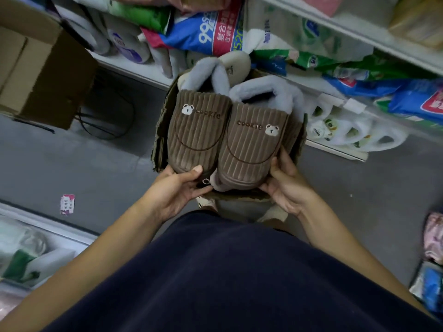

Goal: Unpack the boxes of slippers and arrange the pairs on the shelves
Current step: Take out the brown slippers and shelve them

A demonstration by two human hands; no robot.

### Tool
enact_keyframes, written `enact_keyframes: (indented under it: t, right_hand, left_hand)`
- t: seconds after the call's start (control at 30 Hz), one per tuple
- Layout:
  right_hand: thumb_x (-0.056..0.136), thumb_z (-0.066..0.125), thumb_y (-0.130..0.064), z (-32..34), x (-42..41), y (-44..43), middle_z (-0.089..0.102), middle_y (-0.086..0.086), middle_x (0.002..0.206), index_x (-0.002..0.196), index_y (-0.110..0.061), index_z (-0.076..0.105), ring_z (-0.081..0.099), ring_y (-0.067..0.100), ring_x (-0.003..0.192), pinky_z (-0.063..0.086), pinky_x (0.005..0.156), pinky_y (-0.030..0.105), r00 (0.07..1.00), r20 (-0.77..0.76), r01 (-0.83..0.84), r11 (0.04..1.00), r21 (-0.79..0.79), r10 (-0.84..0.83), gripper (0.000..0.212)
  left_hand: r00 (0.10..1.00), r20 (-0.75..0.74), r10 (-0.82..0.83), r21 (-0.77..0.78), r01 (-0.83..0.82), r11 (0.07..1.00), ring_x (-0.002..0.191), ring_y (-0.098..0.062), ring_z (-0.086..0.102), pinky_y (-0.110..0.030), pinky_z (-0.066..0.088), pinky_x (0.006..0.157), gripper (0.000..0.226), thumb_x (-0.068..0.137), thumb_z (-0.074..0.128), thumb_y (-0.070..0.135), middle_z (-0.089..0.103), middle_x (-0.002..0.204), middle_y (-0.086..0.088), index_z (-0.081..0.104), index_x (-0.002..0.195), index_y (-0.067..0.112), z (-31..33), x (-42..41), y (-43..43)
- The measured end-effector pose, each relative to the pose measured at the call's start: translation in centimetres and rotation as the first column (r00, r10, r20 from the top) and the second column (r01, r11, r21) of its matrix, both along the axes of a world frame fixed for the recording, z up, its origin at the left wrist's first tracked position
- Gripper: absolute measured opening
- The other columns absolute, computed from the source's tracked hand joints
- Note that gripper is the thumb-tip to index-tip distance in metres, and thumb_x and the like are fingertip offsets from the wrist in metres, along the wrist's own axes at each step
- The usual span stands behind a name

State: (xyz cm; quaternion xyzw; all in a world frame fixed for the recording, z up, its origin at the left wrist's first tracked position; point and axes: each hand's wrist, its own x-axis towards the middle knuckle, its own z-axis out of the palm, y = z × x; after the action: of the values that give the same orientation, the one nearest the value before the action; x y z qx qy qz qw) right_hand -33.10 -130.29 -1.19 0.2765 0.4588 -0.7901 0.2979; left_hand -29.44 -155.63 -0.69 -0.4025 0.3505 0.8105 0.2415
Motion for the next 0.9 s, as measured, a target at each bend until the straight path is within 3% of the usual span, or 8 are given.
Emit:
enact_keyframes:
  t: [0.17,0.33,0.47,0.57,0.73,0.9]
  right_hand:
    - [0.103,0.046,-0.014,3.1,-0.1,5.8,0.053,0.004,0.148,0.153,-0.030,0.032,0.055,0.027,0.132,0.057,0.088,0.045,0.982,-0.187,0.037,0.999,0.028,-0.031,0.055]
    - [0.105,0.045,-0.013,7.1,1.2,14.7,0.065,0.009,0.132,0.143,-0.022,0.041,0.063,0.030,0.121,0.058,0.087,0.043,0.941,-0.320,0.152,0.982,0.111,-0.110,0.039]
    - [0.105,0.044,-0.013,11.5,2.5,23.4,0.072,0.001,0.116,0.140,-0.022,0.044,0.069,0.022,0.101,0.060,0.075,0.038,0.884,-0.453,0.183,0.978,0.098,-0.120,0.036]
    - [0.093,0.052,-0.027,14.5,3.4,29.3,0.074,-0.001,0.109,0.135,-0.027,0.046,0.069,0.020,0.096,0.060,0.077,0.042,0.832,-0.538,0.210,0.974,0.086,-0.132,0.042]
    - [0.084,0.059,-0.035,17.5,4.3,35.5,0.074,-0.002,0.098,0.135,-0.027,0.045,0.069,0.015,0.083,0.060,0.073,0.035,0.787,-0.590,0.255,0.966,0.044,-0.181,0.053]
    - [0.085,0.058,-0.037,19.1,3.0,39.5,0.074,-0.002,0.093,0.125,-0.028,0.051,0.069,0.015,0.080,0.060,0.071,0.034,0.758,-0.615,0.318,0.946,0.059,-0.216,0.042]
  left_hand:
    - [0.975,-0.222,-0.014,-0.032,0.007,0.999,0.126,-0.036,0.061,-0.059,0.045,0.109,0.076,0.085,0.068,-0.005,0.060,0.141,-0.018,0.038,0.150,0.018,3.3,-0.1,5.6]
    - [0.935,-0.354,0.026,-0.061,-0.051,0.997,0.120,-0.036,0.065,-0.042,0.060,0.086,0.069,0.090,0.059,-0.009,0.057,0.142,-0.018,0.040,0.149,0.023,8.3,0.7,15.5]
    - [0.886,-0.463,-0.018,-0.102,-0.033,0.994,0.122,-0.035,0.064,-0.046,0.058,0.093,0.061,0.092,0.057,-0.009,0.061,0.139,-0.014,0.043,0.144,0.020,11.4,1.1,24.7]
    - [0.839,-0.541,-0.057,-0.113,-0.005,0.994,0.121,-0.037,0.064,-0.047,0.057,0.096,0.066,0.088,0.060,-0.005,0.062,0.137,-0.018,0.040,0.148,0.012,13.7,1.1,30.8]
    - [0.766,-0.631,-0.122,-0.150,0.034,0.988,0.122,-0.035,0.064,-0.048,0.054,0.098,0.078,0.082,0.073,-0.002,0.060,0.140,-0.016,0.038,0.150,0.013,16.6,0.7,36.6]
    - [0.717,-0.673,-0.183,-0.171,0.090,0.981,0.116,-0.037,0.067,-0.047,0.057,0.095,0.078,0.081,0.074,0.000,0.064,0.135,-0.017,0.039,0.149,0.015,18.7,-2.0,40.3]
